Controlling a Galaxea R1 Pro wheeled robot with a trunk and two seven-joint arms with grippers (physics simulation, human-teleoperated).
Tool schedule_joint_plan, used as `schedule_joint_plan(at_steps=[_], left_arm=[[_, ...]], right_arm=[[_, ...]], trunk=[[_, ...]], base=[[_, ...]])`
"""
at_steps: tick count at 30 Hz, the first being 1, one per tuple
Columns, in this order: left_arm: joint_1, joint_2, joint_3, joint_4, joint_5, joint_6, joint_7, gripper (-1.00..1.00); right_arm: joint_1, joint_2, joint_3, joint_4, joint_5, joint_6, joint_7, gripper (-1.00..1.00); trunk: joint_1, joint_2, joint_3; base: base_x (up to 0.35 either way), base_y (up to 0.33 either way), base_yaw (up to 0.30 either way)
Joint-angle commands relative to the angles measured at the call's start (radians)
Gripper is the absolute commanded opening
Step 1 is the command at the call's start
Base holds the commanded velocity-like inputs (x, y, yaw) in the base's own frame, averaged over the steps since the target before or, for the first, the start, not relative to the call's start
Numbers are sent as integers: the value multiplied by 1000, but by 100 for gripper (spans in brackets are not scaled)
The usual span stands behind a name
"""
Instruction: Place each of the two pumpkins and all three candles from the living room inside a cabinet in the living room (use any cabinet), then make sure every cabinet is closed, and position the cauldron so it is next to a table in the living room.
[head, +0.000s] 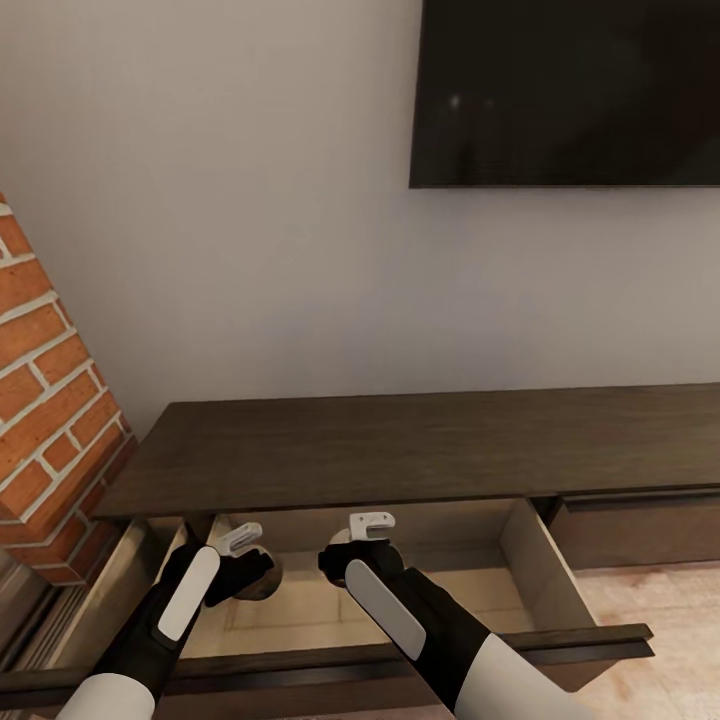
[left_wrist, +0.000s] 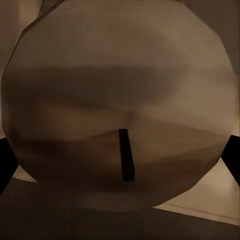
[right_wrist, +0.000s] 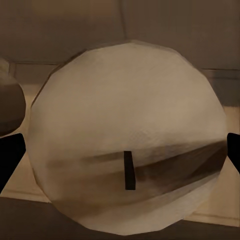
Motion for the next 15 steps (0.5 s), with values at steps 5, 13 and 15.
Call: schedule_joint_plan(at_steps=[5, 13, 15], left_arm=[[-1, 2, -2, -2, 11, 1, 10, -100], [0, 2, -3, -2, 7, 0, 12, -100], [0, 2, -3, -2, 7, 0, 12, -100]], right_arm=[[-1, 0, 2, -2, -12, 0, -8, -100], [-1, 0, 14, 0, -22, 4, -17, -100], [-1, 0, 15, 1, -23, 5, -18, -100]], trunk=[[2, -1, -16], [5, -3, -47], [6, -4, -55]], base=[[3, 0, 0], [0, 0, 0], [0, 0, 0]])
